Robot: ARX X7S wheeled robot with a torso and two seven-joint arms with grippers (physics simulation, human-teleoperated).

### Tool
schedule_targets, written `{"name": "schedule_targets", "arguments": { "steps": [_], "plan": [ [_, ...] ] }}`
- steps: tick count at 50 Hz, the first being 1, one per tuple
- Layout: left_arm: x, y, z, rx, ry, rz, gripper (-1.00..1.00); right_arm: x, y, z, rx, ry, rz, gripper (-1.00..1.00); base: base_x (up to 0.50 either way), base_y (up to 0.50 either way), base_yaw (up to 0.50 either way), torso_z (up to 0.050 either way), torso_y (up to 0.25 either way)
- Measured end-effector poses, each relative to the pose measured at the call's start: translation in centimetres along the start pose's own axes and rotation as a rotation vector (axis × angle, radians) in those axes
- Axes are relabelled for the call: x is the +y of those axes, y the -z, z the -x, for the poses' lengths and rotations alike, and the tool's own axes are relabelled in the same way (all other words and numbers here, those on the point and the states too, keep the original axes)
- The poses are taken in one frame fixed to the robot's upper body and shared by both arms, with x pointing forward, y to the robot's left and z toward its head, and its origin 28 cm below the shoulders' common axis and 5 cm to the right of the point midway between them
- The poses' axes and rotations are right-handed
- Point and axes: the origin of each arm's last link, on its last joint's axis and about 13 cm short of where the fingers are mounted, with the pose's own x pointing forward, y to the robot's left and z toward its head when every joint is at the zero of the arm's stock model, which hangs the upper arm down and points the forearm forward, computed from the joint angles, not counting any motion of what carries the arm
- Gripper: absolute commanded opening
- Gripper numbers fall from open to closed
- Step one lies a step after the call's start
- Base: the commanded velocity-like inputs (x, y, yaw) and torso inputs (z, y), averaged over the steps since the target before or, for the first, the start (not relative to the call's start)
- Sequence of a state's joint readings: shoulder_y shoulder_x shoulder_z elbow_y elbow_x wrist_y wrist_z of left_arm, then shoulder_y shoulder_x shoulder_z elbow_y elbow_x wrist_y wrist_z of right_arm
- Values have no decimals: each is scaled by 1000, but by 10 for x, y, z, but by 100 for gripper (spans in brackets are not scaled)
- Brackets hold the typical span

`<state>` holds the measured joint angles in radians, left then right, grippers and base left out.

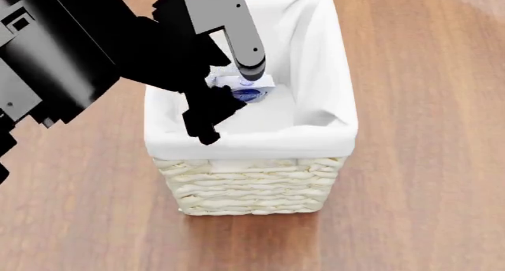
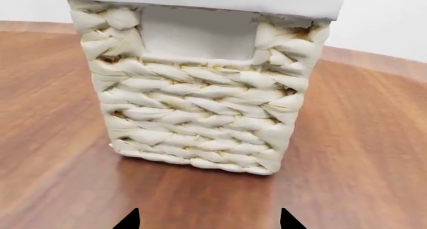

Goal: Pick up the cream cheese box, and put it in the basket.

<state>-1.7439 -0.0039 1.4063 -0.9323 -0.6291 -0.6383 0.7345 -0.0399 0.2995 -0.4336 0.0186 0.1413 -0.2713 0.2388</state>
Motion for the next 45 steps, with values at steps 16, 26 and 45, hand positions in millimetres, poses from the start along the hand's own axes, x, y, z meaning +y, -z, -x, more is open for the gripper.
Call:
{"name": "schedule_targets", "arguments": {
  "steps": [16,26,45],
  "plan": [
    [7,5,4,-21,-52,43,100,0,0,0,1,-4,-8,100,0,0,0,0,0],
    [9,5,6,-35,-64,53,100,0,-1,0,1,-5,-9,100,0,0,0,0,0],
    [19,1,17,-114,-81,82,100,-6,-15,-8,-25,26,34,100,0,0,0,0,0]
  ]
}}
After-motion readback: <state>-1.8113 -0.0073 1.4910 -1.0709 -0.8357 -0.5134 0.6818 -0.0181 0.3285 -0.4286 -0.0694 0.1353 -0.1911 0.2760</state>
